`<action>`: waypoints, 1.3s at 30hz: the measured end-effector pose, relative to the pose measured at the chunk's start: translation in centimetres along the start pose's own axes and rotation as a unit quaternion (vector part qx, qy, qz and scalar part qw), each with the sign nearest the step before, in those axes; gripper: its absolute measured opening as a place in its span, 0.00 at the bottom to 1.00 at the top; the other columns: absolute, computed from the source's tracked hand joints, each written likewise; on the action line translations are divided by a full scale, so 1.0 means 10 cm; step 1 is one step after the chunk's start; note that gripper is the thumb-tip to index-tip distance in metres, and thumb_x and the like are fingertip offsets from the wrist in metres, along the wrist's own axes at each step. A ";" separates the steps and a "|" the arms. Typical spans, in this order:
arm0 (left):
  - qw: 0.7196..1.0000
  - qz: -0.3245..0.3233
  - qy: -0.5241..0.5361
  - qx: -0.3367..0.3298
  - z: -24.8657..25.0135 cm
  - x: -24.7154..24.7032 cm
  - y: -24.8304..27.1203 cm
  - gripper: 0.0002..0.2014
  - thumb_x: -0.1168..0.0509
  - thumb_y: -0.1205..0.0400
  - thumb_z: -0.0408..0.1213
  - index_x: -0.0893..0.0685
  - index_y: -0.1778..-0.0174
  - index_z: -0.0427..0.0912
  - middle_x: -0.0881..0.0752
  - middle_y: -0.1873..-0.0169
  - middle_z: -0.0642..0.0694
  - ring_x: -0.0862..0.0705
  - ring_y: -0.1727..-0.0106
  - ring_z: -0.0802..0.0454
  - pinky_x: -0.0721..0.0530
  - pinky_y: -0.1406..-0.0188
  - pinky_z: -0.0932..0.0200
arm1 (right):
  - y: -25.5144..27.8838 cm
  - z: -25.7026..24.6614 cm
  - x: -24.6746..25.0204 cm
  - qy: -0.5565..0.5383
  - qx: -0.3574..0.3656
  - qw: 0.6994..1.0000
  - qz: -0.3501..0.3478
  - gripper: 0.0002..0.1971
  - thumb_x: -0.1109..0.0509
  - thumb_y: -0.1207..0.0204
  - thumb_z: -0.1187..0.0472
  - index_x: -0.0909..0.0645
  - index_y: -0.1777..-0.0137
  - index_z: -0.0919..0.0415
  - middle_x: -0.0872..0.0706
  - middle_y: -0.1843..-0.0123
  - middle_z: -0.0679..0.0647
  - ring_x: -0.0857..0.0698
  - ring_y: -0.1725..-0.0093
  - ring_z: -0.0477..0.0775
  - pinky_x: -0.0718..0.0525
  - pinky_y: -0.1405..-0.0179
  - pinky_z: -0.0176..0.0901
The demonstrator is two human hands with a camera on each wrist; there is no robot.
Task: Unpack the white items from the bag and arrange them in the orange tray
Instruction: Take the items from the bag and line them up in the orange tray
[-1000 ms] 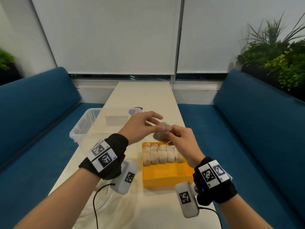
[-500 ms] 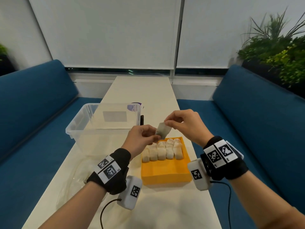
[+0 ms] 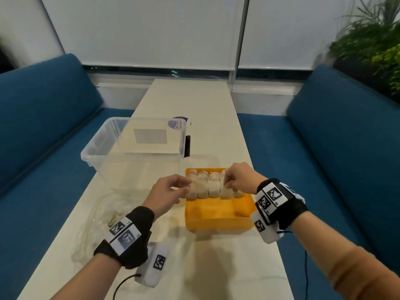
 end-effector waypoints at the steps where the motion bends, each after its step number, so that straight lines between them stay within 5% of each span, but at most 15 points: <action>1: 1.000 0.005 0.000 0.003 -0.04 0.03 0.02 0.07 0.31 0.18 0.36 0.13 0.46 0.47 0.12 0.50 0.47 0.12 0.51 0.47 0.16 0.57 0.59 | -0.05 0.04 -0.11 0.011 -0.004 1.000 -0.024 0.05 0.30 0.24 0.68 0.12 0.53 0.66 0.10 0.53 0.61 0.15 0.61 0.53 0.17 0.60 0.39; 5: 1.000 0.023 0.005 0.008 -0.12 0.13 0.10 0.06 0.32 0.18 0.36 0.13 0.48 0.48 0.11 0.52 0.47 0.11 0.52 0.47 0.17 0.58 0.60 | -0.27 0.15 -0.33 0.091 -0.027 0.994 -0.061 0.07 0.30 0.23 0.65 0.12 0.49 0.64 0.11 0.47 0.60 0.14 0.46 0.60 0.17 0.49 0.45; 11: 0.999 0.036 0.018 0.014 -0.16 0.22 0.19 0.06 0.31 0.18 0.35 0.12 0.51 0.49 0.10 0.55 0.48 0.11 0.54 0.50 0.17 0.59 0.61 | -0.59 0.31 -0.31 0.149 -0.080 0.985 -0.026 0.12 0.40 0.20 0.70 0.18 0.42 0.66 0.16 0.41 0.64 0.15 0.44 0.67 0.17 0.49 0.50; 26: 0.998 0.053 0.024 0.007 -0.07 0.49 0.35 0.06 0.31 0.19 0.32 0.11 0.50 0.47 0.09 0.55 0.48 0.11 0.53 0.49 0.16 0.55 0.59 | -0.59 0.35 -0.12 0.075 -0.098 0.992 0.017 0.11 0.38 0.20 0.66 0.15 0.46 0.66 0.14 0.45 0.64 0.14 0.49 0.64 0.14 0.45 0.52; 31: 0.997 0.074 -0.026 -0.010 -0.12 0.90 0.55 0.07 0.31 0.19 0.33 0.11 0.51 0.50 0.09 0.55 0.53 0.13 0.52 0.53 0.17 0.54 0.62 | -0.23 -0.30 0.22 0.001 -0.008 0.996 0.088 0.10 0.37 0.21 0.66 0.13 0.49 0.62 0.12 0.46 0.60 0.15 0.48 0.59 0.16 0.46 0.48; 34: 0.974 0.131 -0.185 -0.015 -0.32 1.29 0.67 0.07 0.32 0.18 0.35 0.11 0.55 0.53 0.14 0.47 0.54 0.18 0.44 0.55 0.24 0.50 0.65 | 0.13 -0.98 0.14 -0.064 0.071 0.992 0.086 0.09 0.35 0.21 0.64 0.13 0.48 0.61 0.12 0.50 0.54 0.17 0.52 0.51 0.24 0.52 0.35; 36: 0.947 0.149 -0.285 0.016 -0.57 1.45 0.76 0.07 0.30 0.20 0.37 0.11 0.58 0.55 0.21 0.39 0.48 0.24 0.35 0.47 0.27 0.39 0.56 | 0.29 -1.36 -0.16 -0.109 0.102 0.987 0.057 0.08 0.33 0.21 0.61 0.13 0.48 0.58 0.12 0.50 0.53 0.18 0.54 0.50 0.24 0.53 0.37; 39: 0.928 0.127 -0.331 0.118 -1.04 1.47 0.93 0.04 0.29 0.21 0.44 0.12 0.54 0.60 0.36 0.24 0.43 0.37 0.26 0.38 0.33 0.27 0.43 | 0.34 -1.72 -0.92 -0.141 0.103 0.984 -0.014 0.11 0.33 0.20 0.54 0.14 0.42 0.52 0.19 0.42 0.59 0.19 0.43 0.57 0.25 0.41 0.43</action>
Point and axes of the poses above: each hand's wrist, its own y-axis away from the middle knuckle, its own x-axis out of the back of the hand, z = x × y, the point moved 10 cm from there along -y, towards the middle knuckle
